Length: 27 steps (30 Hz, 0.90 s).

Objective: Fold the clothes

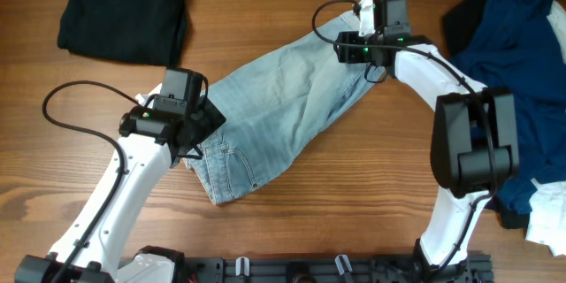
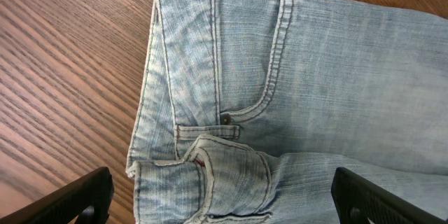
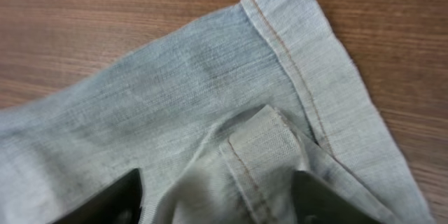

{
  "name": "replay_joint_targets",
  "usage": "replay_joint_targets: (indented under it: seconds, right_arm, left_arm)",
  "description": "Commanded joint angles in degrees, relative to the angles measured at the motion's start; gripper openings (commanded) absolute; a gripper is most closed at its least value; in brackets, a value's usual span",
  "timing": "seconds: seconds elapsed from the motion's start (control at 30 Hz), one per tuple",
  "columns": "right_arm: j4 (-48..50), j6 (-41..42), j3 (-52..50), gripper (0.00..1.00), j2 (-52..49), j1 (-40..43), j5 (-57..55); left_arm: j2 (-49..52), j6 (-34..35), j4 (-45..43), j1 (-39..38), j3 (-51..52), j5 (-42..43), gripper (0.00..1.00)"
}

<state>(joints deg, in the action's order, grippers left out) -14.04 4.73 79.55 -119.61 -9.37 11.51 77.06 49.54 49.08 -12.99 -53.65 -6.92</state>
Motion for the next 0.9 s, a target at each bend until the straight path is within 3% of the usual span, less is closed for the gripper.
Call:
replay_joint_targets:
  seconds: [0.0,0.1,0.37,0.43,0.63,0.73,0.8,0.87]
  right_arm:
    - [-0.33,-1.14,0.48,0.49,-2.23,-0.52,-2.34]
    - [-4.44,2.10,0.48,0.38,-3.85,-0.35,-7.87]
    - [-19.21,16.94,0.42,0.45,-7.37,4.44,-13.31]
    - [-27.43,28.61,0.42,0.41,-7.58,8.68,-15.21]
    - [-43.32,48.02,0.42,0.37,-7.56,14.12,-13.33]
    - [-42.34,46.77,0.42,0.34,-7.06,14.56,-8.68]
    - [-37.86,39.45,0.44,0.26,-5.86,14.36,-4.59]
    - [-31.93,29.16,0.50,0.27,-1.79,14.25,3.76]
  left_arm:
    - [0.66,-1.14,-0.17,0.26,-0.57,0.48,1.00]
    - [1.18,-1.16,-0.17,0.26,-0.57,0.48,1.00]
    - [1.55,-1.16,-0.15,0.26,-0.57,0.48,1.00]
    - [1.55,-1.16,-0.15,0.26,-0.57,0.48,1.00]
    - [1.55,-1.16,-0.13,0.26,-0.57,0.48,1.00]
    - [1.55,-1.18,0.04,0.26,-0.57,0.48,1.00]
    - [1.55,-1.20,-0.07,0.26,-0.57,0.42,1.00]
    - [1.49,-4.50,-1.81,0.33,-0.68,0.26,1.00]
